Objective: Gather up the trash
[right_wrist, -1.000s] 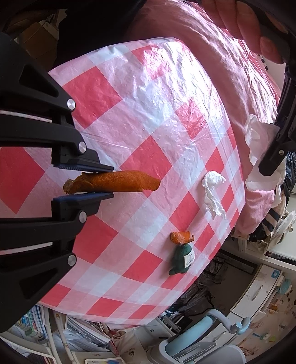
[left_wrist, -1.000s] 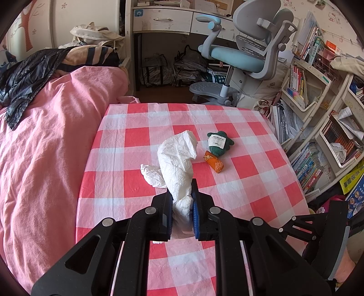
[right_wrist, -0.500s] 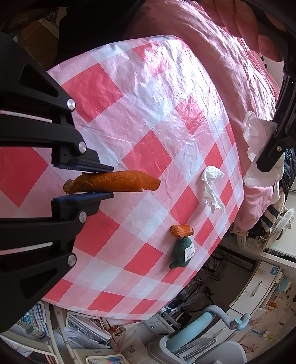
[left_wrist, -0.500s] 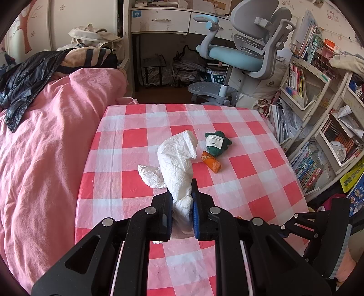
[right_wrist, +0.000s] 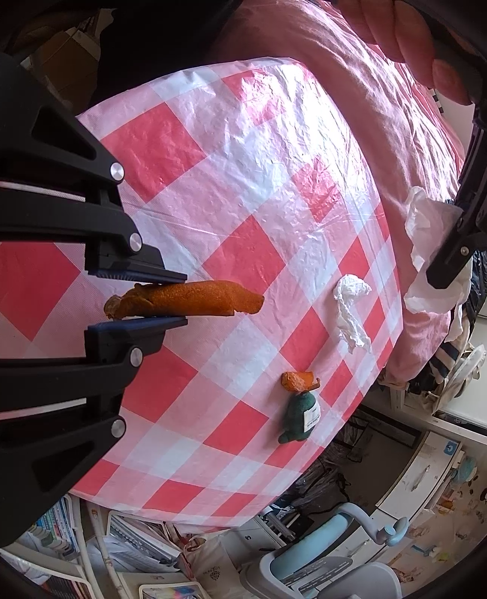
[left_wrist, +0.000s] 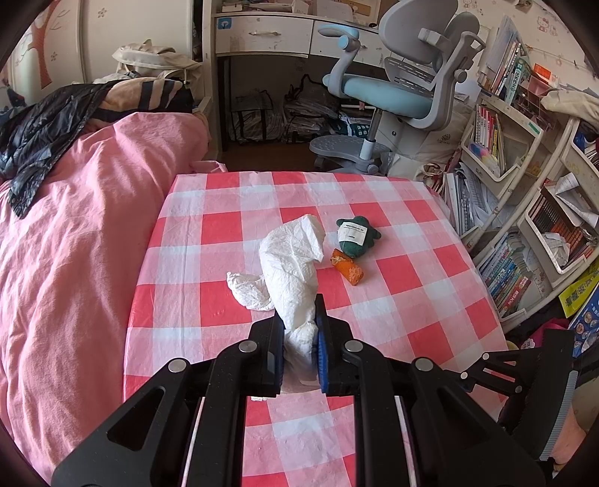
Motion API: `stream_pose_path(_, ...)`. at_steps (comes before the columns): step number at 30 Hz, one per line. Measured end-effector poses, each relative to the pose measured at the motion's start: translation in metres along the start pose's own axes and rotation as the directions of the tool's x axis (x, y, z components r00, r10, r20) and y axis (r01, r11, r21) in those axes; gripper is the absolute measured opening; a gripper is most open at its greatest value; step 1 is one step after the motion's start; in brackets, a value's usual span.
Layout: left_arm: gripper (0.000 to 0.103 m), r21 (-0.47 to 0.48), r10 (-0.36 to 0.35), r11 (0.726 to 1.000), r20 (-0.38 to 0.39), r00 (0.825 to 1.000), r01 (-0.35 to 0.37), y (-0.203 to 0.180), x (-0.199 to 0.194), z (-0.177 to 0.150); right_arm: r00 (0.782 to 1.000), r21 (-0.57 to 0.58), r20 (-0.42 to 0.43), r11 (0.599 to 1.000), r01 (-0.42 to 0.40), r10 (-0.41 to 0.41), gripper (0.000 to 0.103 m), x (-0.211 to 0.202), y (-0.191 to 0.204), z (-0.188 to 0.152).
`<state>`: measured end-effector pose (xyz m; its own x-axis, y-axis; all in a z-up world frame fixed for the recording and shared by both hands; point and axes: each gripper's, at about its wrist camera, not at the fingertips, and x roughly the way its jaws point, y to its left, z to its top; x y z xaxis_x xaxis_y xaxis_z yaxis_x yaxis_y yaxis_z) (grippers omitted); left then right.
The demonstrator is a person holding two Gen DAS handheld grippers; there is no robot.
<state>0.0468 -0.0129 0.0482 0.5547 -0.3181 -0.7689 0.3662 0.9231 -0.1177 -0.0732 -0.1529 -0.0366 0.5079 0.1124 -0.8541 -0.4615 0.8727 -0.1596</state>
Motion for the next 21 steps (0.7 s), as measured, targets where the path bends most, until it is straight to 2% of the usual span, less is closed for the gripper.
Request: stream_pose_path(21,0.012,0.006,0.001,1.0,0.001,1.0,-0.001,-0.0041,0.0004,0.0031,1.0,-0.005,-0.004,1.0,0.003,-0.003,0.018,0.0008,-0.0008,-0.0015)
